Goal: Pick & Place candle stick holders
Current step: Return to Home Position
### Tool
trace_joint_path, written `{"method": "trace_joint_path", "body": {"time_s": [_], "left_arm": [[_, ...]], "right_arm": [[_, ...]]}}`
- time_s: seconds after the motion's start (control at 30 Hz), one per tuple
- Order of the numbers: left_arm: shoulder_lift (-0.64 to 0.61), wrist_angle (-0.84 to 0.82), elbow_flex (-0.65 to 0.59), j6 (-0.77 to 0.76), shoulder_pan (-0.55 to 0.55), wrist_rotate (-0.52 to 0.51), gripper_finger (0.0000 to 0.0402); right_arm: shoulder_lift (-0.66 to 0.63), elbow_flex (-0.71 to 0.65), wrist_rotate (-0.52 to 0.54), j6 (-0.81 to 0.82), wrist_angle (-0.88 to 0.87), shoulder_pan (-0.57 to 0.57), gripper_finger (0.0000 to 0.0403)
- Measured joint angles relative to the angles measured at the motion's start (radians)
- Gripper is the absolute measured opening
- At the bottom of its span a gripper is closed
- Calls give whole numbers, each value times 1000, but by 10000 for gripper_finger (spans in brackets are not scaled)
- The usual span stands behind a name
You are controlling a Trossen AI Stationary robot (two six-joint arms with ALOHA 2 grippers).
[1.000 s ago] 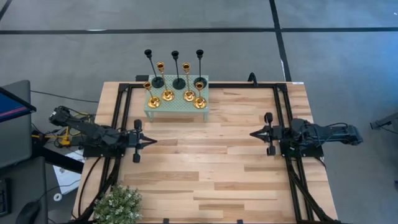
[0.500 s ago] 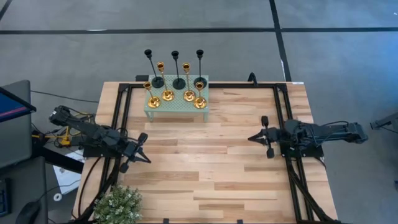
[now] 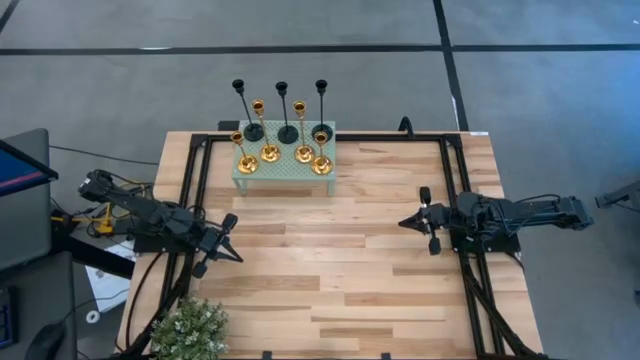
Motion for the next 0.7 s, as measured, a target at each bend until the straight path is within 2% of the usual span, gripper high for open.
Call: {"method": "trace_joint_path", "body": {"time_s": [0.7], "left_arm": [[0, 8, 0, 0, 0, 0, 11]], "right_arm": [[0, 0, 0, 0, 1, 0, 0]]}}
